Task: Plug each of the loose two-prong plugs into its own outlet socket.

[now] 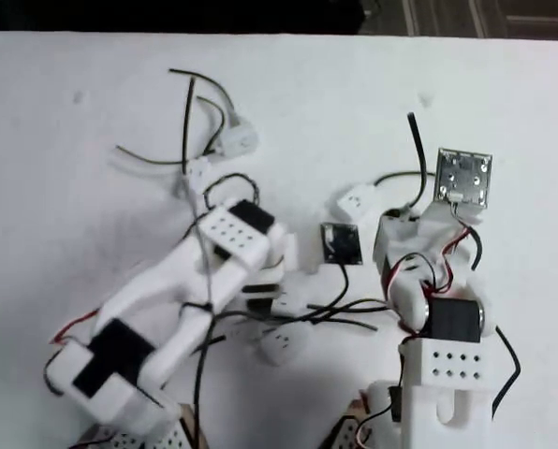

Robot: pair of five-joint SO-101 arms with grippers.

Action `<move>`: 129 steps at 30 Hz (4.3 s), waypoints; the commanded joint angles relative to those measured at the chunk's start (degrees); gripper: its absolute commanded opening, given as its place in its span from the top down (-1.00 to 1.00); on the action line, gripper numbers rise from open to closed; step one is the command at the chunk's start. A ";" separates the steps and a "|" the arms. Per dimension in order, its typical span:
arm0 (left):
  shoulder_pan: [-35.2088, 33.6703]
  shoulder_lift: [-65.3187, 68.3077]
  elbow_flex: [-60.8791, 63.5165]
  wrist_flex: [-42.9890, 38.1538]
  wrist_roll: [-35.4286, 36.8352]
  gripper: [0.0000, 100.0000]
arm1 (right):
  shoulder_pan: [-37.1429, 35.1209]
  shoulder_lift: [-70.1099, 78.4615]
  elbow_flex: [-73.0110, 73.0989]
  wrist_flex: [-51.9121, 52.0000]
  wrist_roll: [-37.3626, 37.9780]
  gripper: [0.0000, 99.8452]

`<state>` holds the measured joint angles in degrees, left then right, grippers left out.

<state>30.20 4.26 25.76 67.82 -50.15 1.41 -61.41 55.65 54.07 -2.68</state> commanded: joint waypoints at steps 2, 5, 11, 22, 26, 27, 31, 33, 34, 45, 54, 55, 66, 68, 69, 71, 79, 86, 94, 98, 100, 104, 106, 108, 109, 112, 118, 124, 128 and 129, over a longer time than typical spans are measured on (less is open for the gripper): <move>2.24 5.85 -6.33 -0.88 -0.35 0.52 | 0.75 -0.04 -3.52 -0.48 0.53 0.97; 2.33 7.87 -6.68 -1.14 -0.26 0.57 | 0.75 -0.04 -3.52 -0.48 0.53 0.97; 2.77 8.04 -6.33 -4.75 0.62 0.91 | 0.75 -0.04 -3.43 -0.48 0.53 0.96; -3.03 8.04 -6.68 -7.03 8.79 0.96 | 0.57 -0.13 -3.16 -0.40 0.53 0.96; -7.60 8.04 -6.68 -7.03 8.79 0.96 | 0.40 -0.13 -3.16 -0.40 0.53 0.96; -8.57 8.04 -6.68 -7.03 9.32 0.96 | 0.40 -0.13 -3.16 -0.40 0.53 0.96; -11.91 8.04 -8.26 -7.03 14.59 0.96 | 0.40 -0.13 -3.16 -0.40 0.53 0.96; -12.88 8.04 -9.76 -7.03 17.32 0.96 | 0.40 -0.13 -3.16 -0.40 0.53 0.96; -13.05 8.04 -10.55 -7.03 18.99 0.96 | 0.40 -0.13 -3.16 -0.40 0.53 0.96; -11.30 7.96 -11.69 -2.46 24.00 0.65 | 0.31 -0.13 -3.08 -0.40 0.62 0.96; -11.21 5.76 -11.52 -1.58 23.91 0.59 | 0.31 -0.13 -3.08 -0.40 0.62 0.96; -11.56 4.44 -11.34 -1.58 24.09 0.59 | 0.31 -0.13 -3.08 -0.40 0.62 0.96; -17.63 -10.77 -10.99 6.07 24.44 0.46 | -4.62 -0.13 -3.08 1.80 0.70 0.96; -20.97 -12.97 -10.90 6.07 24.44 0.52 | -8.40 -0.13 -3.08 2.95 0.70 0.96; -22.73 -14.11 -10.46 6.07 24.44 0.58 | -10.24 -0.13 -2.99 3.38 0.70 0.96; -25.71 -17.19 -8.09 5.63 24.26 0.74 | -13.67 -0.13 -2.29 3.30 0.70 0.96; -34.33 -35.65 16.97 -5.80 24.35 0.95 | -26.95 -0.13 1.32 -2.07 0.62 0.96; -46.55 -51.38 35.52 -13.98 24.53 0.95 | -35.21 1.54 2.99 -10.51 0.62 0.96; -49.80 -54.11 47.12 -21.71 24.09 0.95 | -36.62 25.45 -4.13 -19.38 0.18 0.96; -49.71 -54.11 47.38 -21.89 24.09 0.95 | -37.23 34.15 -5.80 -24.66 0.18 0.96; -49.71 -54.11 47.56 -21.98 24.09 0.95 | -37.93 36.35 -5.63 -27.12 0.35 0.96; -49.80 -54.11 47.65 -21.98 24.09 0.95 | -38.55 38.46 -5.63 -29.05 0.26 0.96; -49.80 -54.11 47.65 -21.98 24.00 0.95 | -38.55 39.16 -5.54 -30.20 0.26 0.96; -49.80 -54.02 47.65 -21.98 24.00 0.95 | -38.55 40.57 -5.54 -31.16 0.26 0.96; -49.80 -54.02 47.65 -21.98 24.00 0.95 | -38.55 41.36 -5.54 -31.60 0.35 0.96; -49.80 -54.02 47.65 -21.80 24.00 0.95 | -38.37 43.91 -5.54 -33.10 0.53 0.96; -49.80 -54.02 47.65 -21.71 24.00 0.95 | -38.02 45.23 -5.63 -33.89 0.62 0.96; -49.80 -54.02 47.65 -21.71 24.00 0.95 | -36.88 45.23 -5.89 -33.89 0.62 0.96; -49.80 -54.02 47.65 -21.71 24.00 0.95 | -35.82 45.23 -5.89 -33.89 0.62 0.96; -49.80 -54.02 47.65 -21.71 24.00 0.95 | -35.74 45.23 -5.89 -33.89 0.62 0.96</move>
<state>-18.95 -48.40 73.58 47.08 -26.24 -35.78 -15.96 52.13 21.01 -2.51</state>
